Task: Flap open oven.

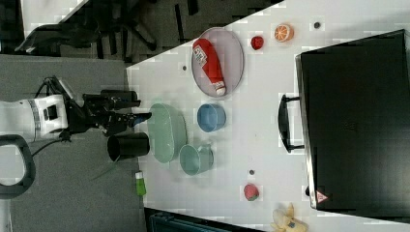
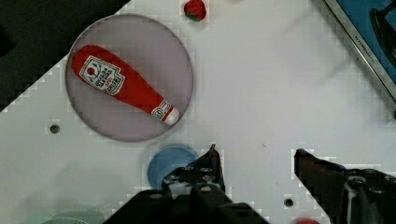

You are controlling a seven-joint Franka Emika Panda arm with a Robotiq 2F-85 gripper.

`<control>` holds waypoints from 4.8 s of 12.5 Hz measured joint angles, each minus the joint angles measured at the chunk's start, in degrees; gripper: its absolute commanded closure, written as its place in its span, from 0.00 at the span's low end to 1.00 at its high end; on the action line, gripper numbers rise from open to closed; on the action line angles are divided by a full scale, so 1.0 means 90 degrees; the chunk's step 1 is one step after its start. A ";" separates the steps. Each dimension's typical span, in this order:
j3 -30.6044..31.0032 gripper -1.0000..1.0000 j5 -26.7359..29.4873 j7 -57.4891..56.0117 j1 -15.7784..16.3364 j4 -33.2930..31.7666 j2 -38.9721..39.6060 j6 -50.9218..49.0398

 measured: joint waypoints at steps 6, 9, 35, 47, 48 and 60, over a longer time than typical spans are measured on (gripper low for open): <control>-0.0430 0.00 0.0039 0.0700 -0.0114 -0.1411 -0.2841 -0.1416; -0.0403 0.30 0.0069 0.0793 -0.0234 -0.1013 -0.2890 -0.1264; -0.2598 0.82 -0.1191 -0.6234 -0.0374 -0.2095 0.0047 0.2198; -0.2683 0.82 -0.1093 -0.6432 -0.0373 -0.2779 0.1273 0.4196; -0.2689 0.82 -0.1095 -0.6432 -0.0362 -0.2816 0.1312 0.4221; -0.2208 0.82 -0.3485 -0.4238 0.0218 -0.3314 0.1256 0.4209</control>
